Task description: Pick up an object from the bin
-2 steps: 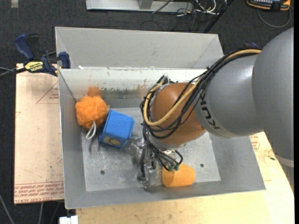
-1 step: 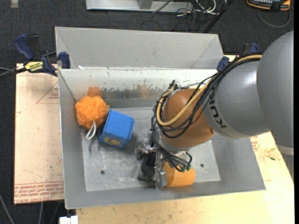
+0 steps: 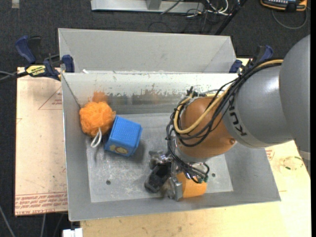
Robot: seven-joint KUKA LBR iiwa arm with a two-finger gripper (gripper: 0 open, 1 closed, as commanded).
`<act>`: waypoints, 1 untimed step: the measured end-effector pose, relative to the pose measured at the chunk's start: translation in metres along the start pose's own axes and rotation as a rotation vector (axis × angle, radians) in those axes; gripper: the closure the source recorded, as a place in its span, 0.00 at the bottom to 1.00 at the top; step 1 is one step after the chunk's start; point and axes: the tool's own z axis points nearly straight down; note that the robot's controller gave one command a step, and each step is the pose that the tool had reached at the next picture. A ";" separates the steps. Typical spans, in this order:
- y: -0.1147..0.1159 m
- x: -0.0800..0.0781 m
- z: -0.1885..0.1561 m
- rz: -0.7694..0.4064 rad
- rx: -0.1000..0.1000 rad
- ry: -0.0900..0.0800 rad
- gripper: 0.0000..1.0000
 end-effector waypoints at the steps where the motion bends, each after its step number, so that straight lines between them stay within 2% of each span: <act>1: -0.060 0.017 -0.001 -0.206 0.000 0.000 1.00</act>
Offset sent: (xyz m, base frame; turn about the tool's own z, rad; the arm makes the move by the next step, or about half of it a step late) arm 0.0000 0.0000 0.0000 0.0000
